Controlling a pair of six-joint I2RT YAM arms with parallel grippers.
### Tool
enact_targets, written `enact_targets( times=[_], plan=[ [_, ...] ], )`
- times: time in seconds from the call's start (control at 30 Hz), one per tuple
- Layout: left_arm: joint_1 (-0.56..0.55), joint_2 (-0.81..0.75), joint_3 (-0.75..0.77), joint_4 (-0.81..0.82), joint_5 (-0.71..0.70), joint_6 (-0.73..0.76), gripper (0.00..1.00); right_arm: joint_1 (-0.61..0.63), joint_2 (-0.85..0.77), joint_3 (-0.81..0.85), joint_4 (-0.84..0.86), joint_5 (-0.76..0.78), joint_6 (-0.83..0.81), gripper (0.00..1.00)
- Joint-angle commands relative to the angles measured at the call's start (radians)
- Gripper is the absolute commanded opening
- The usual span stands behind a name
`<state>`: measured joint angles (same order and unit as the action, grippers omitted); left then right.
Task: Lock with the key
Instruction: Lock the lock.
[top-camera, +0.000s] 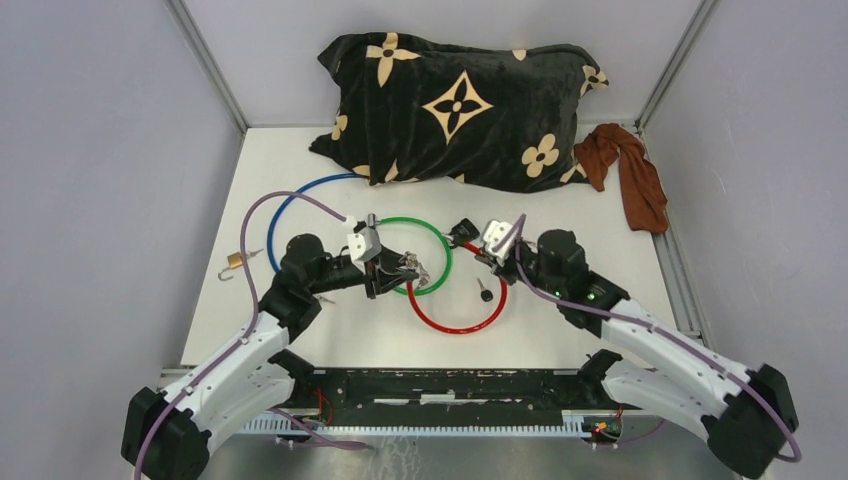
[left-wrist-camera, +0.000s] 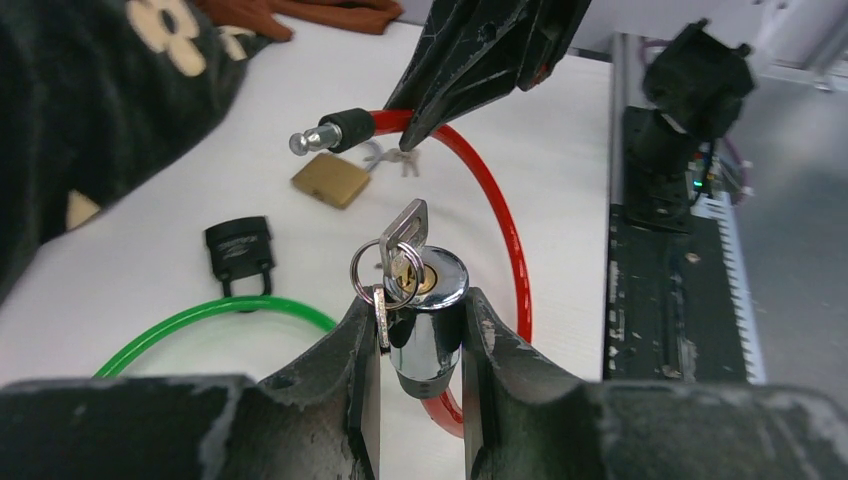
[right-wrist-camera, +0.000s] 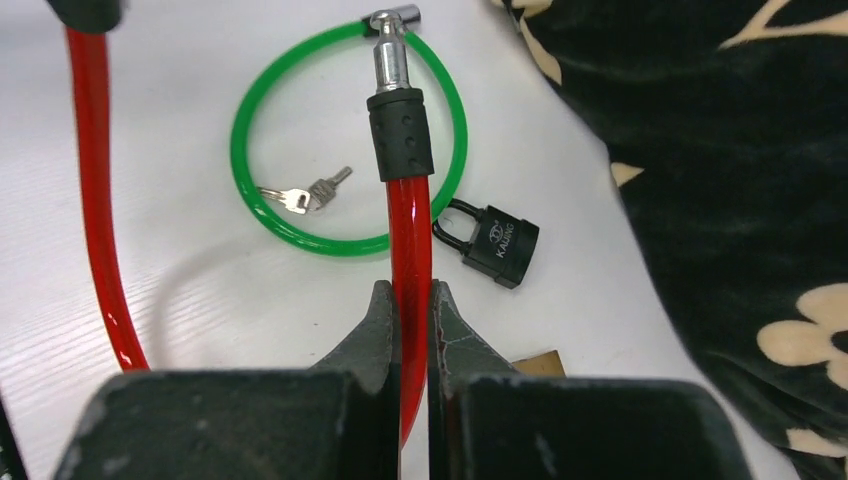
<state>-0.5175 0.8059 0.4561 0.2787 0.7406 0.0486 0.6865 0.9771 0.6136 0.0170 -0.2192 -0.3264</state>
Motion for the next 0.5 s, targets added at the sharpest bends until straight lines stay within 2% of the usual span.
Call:
enact_targets(
  times=[0.0,0.1,0.23,0.33,0.4,0.47],
  plan=[
    [0.007,0.046,0.078,0.083,0.262,-0.029,0.02,0.039,-0.198,-0.087,0.028,-0.057,0.015,0.00],
    [-0.001,0.081,0.101,0.077,0.313,-0.001,0.02,0.059,-0.270,-0.129,0.016,-0.068,0.038,0.00],
    [-0.015,0.113,0.137,0.050,0.277,0.042,0.02,0.095,-0.304,-0.159,0.016,-0.076,0.056,0.00],
    [-0.015,0.125,0.165,-0.021,0.301,0.113,0.02,0.118,-0.317,-0.170,0.013,-0.093,0.052,0.00],
    [-0.022,0.126,0.183,-0.091,0.322,0.226,0.02,0.127,-0.328,-0.176,0.006,-0.096,0.041,0.00],
    [-0.038,0.116,0.197,-0.170,0.286,0.355,0.02,0.128,-0.334,-0.181,0.005,-0.097,0.041,0.00]
  ],
)
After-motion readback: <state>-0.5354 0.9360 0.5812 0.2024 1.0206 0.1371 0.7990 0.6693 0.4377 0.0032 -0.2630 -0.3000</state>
